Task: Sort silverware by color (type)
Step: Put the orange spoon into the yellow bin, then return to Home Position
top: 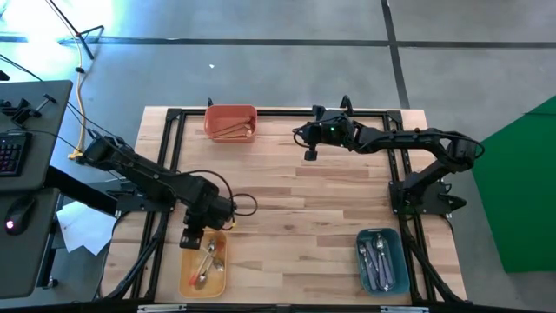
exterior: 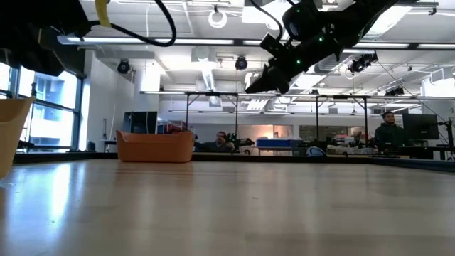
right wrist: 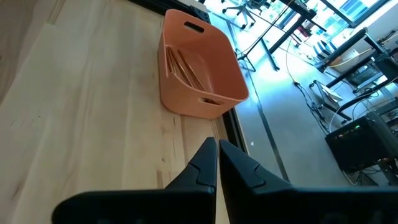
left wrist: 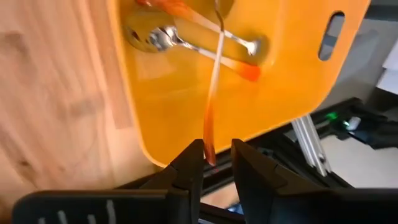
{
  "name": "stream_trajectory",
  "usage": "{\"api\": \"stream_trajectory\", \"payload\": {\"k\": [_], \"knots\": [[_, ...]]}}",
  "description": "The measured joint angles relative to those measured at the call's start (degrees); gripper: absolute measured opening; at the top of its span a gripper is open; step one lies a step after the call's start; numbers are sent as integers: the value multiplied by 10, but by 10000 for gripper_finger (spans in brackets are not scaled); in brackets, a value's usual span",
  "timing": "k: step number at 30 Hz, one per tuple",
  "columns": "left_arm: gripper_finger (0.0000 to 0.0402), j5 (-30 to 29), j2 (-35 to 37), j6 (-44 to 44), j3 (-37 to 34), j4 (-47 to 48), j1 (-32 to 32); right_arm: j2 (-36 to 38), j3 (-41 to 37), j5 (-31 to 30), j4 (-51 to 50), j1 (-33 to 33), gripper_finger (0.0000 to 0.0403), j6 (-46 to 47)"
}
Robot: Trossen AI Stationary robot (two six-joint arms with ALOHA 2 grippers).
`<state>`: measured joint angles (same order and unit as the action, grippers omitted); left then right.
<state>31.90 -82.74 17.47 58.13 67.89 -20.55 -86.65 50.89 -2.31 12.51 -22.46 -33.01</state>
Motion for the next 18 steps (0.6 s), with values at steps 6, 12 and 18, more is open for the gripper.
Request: {"api": "stream_trajectory", "payload": {"k": [6, 12, 18], "knots": [[65, -8, 0, -1, -10, -3, 3, 0, 0, 0, -7, 0, 0, 0], [82, -10, -21, 7, -17, -2, 3, 0, 0, 0, -7, 0, 0, 0], [123, -10, -27, 25, -17, 3, 3, 0, 0, 0, -7, 0, 0, 0]]}}
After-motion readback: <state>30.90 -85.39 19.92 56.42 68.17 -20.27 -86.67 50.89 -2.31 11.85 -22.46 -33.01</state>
